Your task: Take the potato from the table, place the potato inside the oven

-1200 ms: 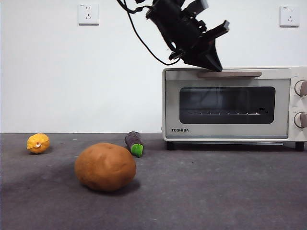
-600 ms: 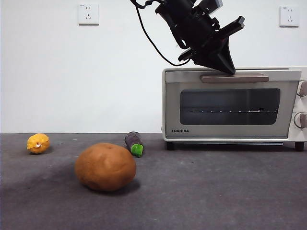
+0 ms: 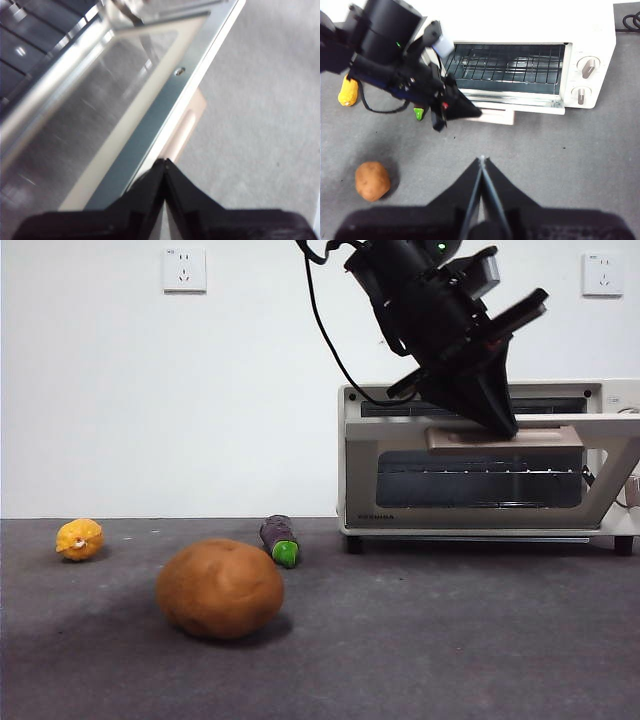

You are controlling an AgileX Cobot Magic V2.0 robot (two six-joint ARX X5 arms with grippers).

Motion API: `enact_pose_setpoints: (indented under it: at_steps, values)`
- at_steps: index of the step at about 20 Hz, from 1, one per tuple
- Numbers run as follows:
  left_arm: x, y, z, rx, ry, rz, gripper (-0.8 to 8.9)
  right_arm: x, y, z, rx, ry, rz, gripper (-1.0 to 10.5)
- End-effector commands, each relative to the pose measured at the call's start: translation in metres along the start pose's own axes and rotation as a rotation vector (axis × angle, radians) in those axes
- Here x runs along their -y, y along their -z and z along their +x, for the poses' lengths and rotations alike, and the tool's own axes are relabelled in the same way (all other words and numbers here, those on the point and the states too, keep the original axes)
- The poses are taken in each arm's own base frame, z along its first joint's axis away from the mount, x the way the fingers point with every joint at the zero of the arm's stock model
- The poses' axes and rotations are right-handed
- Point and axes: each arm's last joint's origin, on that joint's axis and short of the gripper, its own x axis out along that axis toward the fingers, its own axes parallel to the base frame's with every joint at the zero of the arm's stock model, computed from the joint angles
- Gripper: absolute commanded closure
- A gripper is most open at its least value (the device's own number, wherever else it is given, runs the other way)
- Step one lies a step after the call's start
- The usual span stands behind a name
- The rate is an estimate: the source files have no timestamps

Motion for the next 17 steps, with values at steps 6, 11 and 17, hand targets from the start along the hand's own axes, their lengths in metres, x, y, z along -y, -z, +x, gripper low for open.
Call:
enact_pose_setpoints:
  at_steps: [6, 11, 17]
  values:
    - [-0.006, 0.024, 0.044, -0.123, -0.074, -0.049, 8.20, 0.000, 0.002, -0.002, -0.011, 0.000, 0.014, 9.4]
    - [-0.003, 0.029, 0.048, -0.150, -0.088, -0.048, 8.20, 0.000, 0.002, -0.002, -0.015, 0.000, 0.015, 9.4]
    - [-0.003, 0.045, 0.061, -0.212, -0.084, -0.083, 8.20, 0.000, 0.002, -0.002, -0.016, 0.004, 0.011, 9.4]
